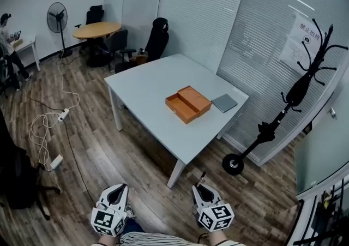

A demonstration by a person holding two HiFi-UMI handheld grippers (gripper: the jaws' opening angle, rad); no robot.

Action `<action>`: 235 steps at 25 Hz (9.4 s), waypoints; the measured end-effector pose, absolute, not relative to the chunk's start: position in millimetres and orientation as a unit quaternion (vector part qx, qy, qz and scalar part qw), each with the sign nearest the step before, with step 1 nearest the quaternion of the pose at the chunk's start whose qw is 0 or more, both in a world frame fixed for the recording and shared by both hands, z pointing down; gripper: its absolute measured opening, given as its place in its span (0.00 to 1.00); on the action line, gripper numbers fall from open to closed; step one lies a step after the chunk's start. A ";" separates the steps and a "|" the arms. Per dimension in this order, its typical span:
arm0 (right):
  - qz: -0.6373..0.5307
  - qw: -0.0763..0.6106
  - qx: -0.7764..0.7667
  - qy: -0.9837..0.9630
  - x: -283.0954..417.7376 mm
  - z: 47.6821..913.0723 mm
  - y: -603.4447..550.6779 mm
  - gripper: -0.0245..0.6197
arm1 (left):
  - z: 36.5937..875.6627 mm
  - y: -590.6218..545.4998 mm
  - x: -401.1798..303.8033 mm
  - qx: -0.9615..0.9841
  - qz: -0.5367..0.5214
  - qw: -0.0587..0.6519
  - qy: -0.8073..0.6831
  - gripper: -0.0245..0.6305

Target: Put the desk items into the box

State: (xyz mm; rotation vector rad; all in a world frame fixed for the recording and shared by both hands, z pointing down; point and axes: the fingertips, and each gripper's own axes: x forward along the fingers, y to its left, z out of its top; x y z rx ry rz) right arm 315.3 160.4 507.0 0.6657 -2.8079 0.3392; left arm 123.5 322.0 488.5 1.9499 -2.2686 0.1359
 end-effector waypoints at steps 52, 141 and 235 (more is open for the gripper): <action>0.117 0.121 0.344 -0.924 64.0 509.3 -139.9 0.14 | 496.6 -13.5 -150.0 0.751 0.062 0.078 -0.652 0.07; 0.077 0.588 0.257 -0.763 -31.3 744.1 -362.1 0.14 | 539.1 -286.9 -240.5 0.871 0.055 0.106 -0.476 0.07; 0.105 0.109 0.383 -0.911 78.1 524.8 -196.5 0.08 | 530.5 -133.8 -93.2 0.804 0.045 0.095 -0.585 0.07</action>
